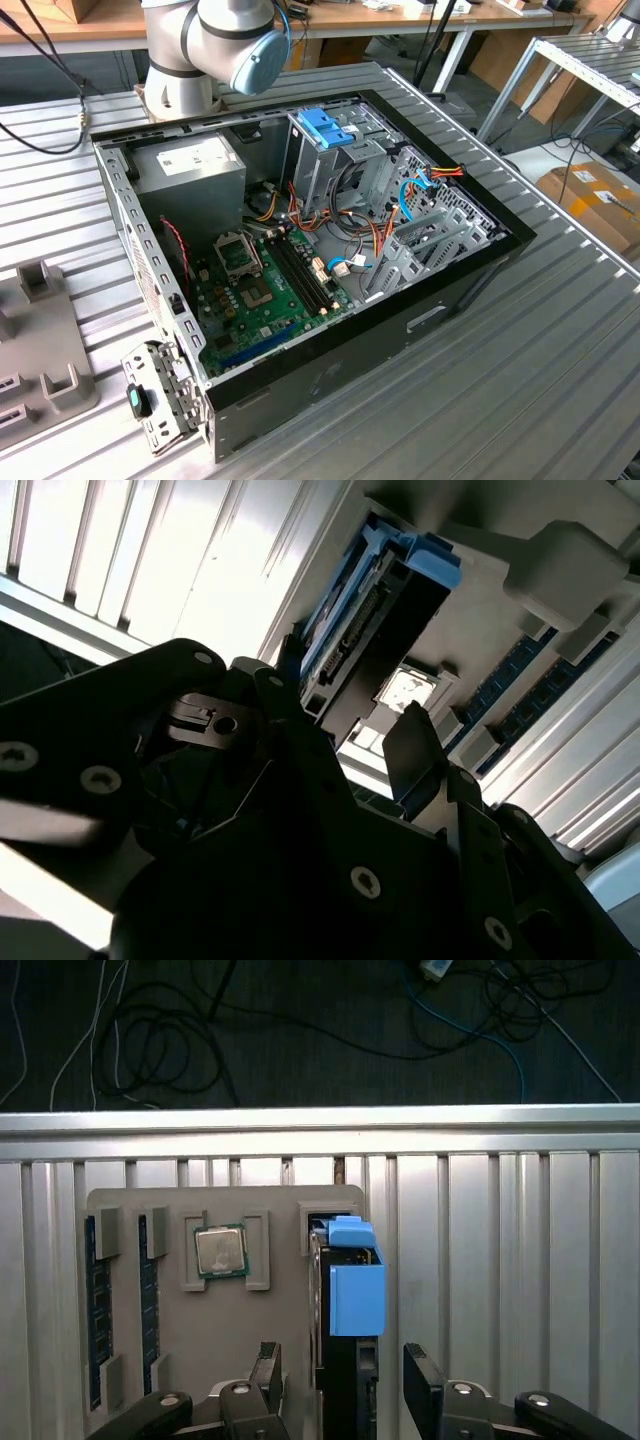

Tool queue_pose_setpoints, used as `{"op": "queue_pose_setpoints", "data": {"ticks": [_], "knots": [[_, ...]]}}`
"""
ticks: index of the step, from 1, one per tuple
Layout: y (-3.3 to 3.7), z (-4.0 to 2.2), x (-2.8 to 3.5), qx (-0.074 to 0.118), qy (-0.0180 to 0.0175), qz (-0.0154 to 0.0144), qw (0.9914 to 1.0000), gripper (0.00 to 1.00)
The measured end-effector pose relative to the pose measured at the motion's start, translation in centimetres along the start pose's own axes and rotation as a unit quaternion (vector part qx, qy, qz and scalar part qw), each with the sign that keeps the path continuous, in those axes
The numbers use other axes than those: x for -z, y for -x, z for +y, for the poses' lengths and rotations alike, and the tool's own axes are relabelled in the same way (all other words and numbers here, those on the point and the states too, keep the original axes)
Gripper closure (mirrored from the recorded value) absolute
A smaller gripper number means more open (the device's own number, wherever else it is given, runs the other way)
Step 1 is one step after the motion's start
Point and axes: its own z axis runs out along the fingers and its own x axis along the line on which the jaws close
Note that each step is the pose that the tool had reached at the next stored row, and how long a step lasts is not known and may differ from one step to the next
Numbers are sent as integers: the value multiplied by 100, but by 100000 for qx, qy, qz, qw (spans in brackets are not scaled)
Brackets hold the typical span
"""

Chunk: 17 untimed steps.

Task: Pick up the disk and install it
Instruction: 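Pick up the disk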

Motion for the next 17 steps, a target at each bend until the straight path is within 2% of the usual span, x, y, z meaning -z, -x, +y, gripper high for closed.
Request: {"op": "queue_pose_setpoints", "data": {"ticks": [3, 6, 7, 17], "knots": [[1, 1, -41, 136, -10, -7, 100000, 40], [2, 2, -135, 229, -8, -9, 100000, 40], [2, 2, -146, 236, -3, -6, 100000, 40], [5, -12, -161, 236, -3, -6, 100000, 40]]}}
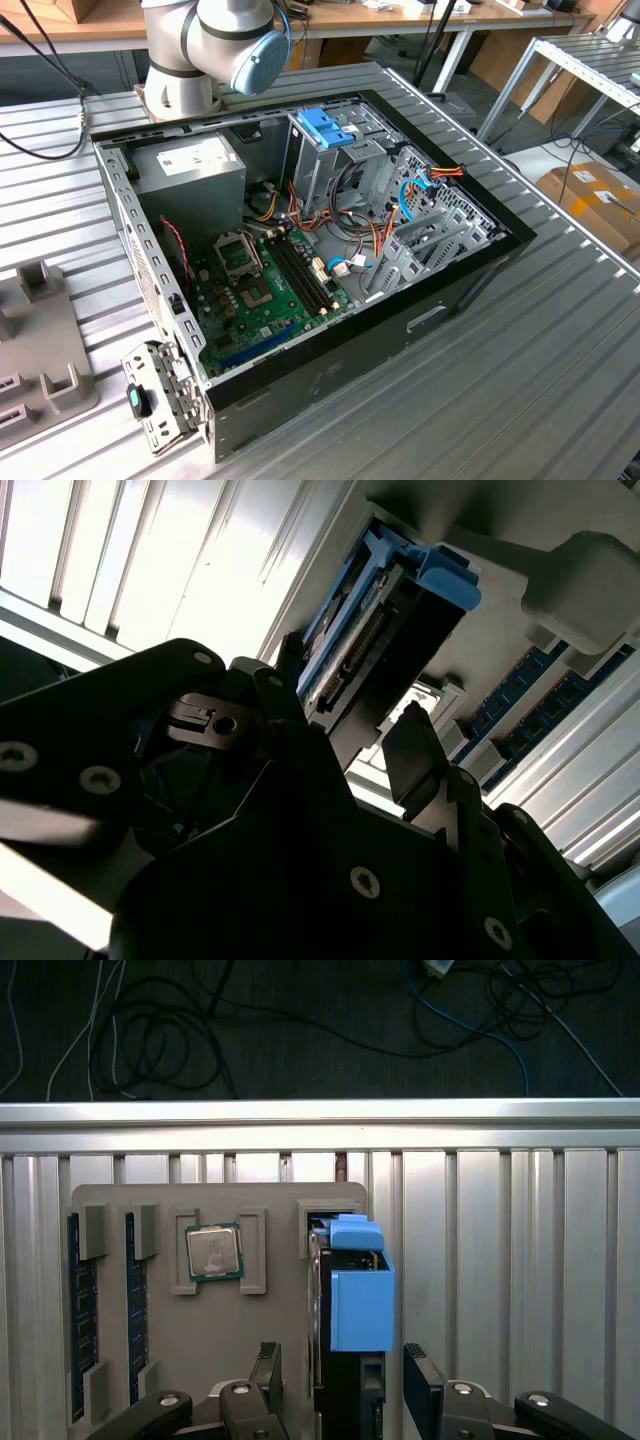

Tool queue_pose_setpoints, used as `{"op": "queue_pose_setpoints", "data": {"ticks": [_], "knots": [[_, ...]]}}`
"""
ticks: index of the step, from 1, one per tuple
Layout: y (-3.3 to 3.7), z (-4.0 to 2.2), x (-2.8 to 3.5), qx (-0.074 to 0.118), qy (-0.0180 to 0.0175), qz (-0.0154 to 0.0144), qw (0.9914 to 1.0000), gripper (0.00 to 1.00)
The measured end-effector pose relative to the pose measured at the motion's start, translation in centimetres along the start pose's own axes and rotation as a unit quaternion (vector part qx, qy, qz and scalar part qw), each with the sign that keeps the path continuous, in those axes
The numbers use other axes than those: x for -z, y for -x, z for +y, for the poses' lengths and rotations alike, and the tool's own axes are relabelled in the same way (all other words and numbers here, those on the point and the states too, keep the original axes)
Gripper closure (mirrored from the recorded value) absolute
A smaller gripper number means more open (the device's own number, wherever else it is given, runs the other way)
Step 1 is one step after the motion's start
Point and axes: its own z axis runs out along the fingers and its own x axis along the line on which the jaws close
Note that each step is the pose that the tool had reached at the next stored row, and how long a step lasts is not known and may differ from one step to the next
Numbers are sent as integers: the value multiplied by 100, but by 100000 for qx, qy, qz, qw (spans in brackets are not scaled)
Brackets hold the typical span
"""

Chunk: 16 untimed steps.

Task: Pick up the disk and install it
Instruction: 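Pick up the disk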

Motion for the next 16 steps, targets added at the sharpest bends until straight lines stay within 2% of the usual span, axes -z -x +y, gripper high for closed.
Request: {"op": "queue_pose_setpoints", "data": {"ticks": [16], "knots": [[0, 0, -8, 0, -1, -1, 100000, 42]]}}
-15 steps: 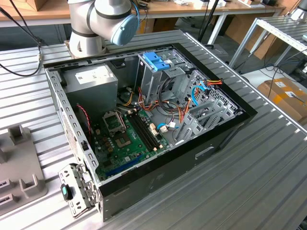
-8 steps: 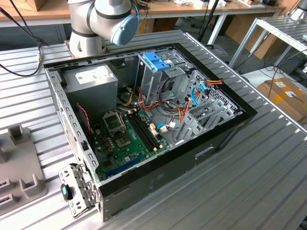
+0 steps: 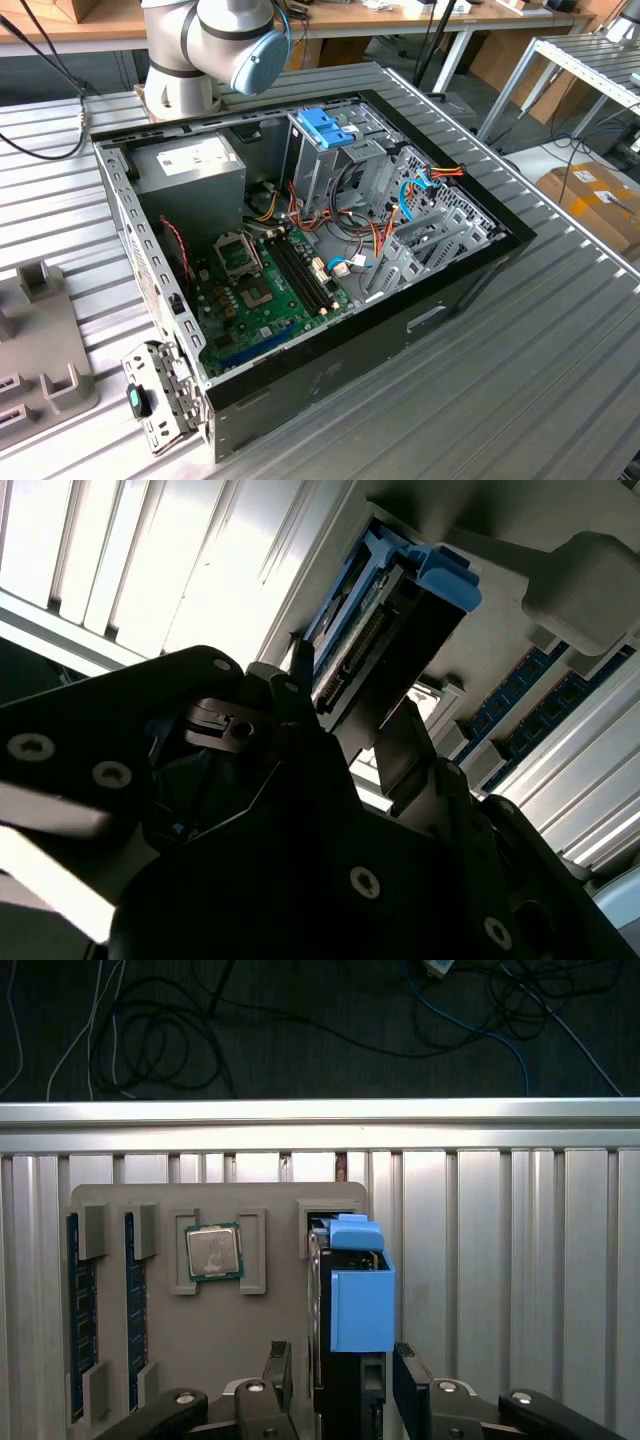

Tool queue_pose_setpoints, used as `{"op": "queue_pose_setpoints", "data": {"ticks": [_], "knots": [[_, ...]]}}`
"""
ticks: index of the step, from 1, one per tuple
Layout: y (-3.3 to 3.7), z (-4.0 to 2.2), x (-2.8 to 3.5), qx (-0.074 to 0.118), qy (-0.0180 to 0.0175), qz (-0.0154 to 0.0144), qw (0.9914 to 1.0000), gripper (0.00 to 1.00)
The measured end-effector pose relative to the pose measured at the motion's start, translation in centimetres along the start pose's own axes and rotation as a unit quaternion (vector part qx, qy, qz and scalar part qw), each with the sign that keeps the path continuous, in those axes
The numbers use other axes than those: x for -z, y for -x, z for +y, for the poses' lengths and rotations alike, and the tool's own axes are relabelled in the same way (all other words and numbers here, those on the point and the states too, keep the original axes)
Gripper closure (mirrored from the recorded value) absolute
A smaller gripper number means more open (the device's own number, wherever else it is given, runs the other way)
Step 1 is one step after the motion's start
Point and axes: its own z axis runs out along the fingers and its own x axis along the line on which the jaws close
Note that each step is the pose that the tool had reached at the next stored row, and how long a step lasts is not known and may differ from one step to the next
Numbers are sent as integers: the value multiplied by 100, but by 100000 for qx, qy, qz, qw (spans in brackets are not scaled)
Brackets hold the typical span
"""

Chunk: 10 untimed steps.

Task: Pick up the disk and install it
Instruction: 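Pick up the disk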

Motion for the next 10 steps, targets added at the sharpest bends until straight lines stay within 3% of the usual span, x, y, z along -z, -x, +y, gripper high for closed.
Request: {"op": "queue_pose_setpoints", "data": {"ticks": [1, 4, 5, 10], "knots": [[0, 0, 0, 0, 1, 0, 100000, 49], [0, 0, -1, 2, 0, 1, 100000, 50], [0, 0, -1, -1, 1, 0, 100000, 57], [0, 0, -2, -1, 0, -1, 100000, 57]]}}
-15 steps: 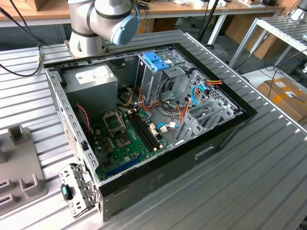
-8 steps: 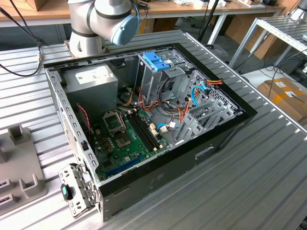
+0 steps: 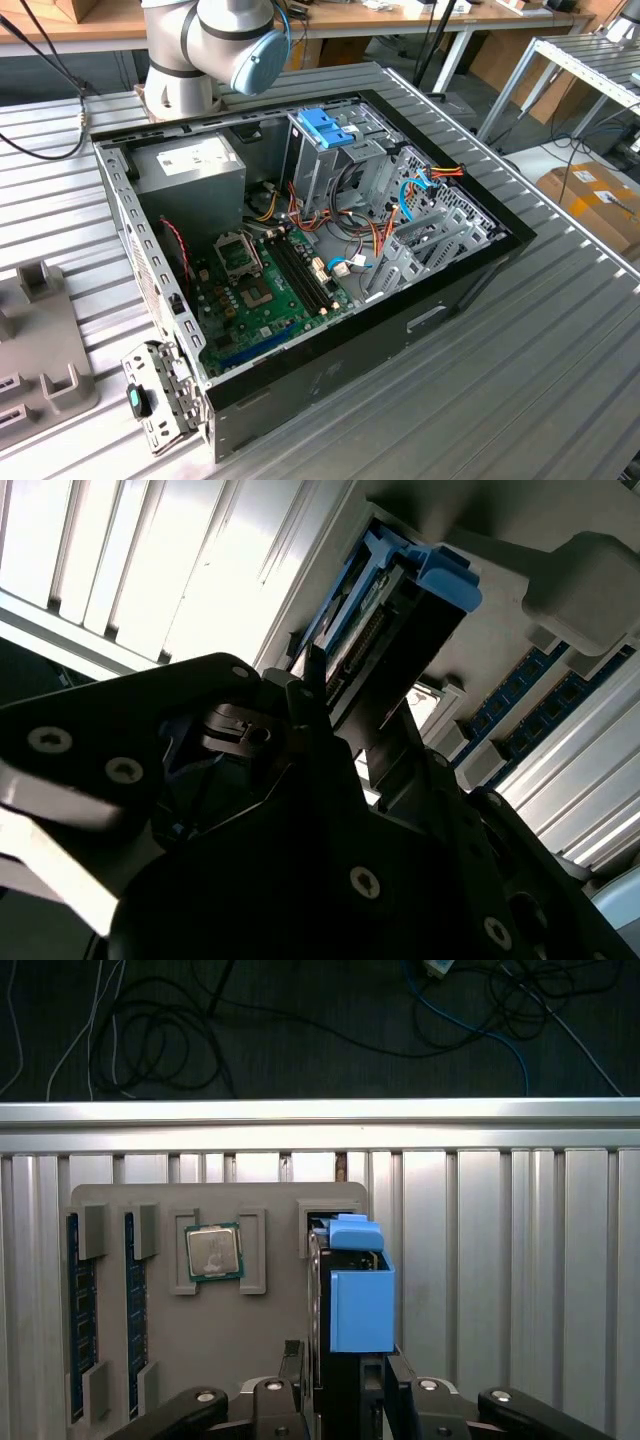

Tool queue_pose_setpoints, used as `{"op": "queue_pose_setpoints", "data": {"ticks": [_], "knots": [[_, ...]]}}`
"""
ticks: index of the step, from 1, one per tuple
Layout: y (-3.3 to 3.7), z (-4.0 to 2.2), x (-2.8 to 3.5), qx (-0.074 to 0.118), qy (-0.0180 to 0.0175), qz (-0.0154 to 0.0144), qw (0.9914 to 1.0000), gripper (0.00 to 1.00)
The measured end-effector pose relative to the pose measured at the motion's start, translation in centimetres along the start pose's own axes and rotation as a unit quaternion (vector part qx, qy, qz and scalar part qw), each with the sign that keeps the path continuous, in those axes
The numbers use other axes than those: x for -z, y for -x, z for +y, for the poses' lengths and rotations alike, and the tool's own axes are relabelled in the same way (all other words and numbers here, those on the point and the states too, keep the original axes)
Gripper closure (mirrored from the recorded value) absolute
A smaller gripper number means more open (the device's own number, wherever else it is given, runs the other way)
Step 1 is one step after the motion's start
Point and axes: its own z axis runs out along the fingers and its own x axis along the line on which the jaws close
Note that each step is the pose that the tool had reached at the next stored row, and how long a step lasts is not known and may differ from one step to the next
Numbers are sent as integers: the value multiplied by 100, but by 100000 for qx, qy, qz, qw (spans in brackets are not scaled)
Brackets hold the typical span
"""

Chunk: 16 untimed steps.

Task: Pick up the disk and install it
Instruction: 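Pick up the disk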

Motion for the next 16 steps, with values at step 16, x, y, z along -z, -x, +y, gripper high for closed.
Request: {"op": "queue_pose_setpoints", "data": {"ticks": [16], "knots": [[0, 0, -3, 1, 2, 3, 100000, 65]]}}
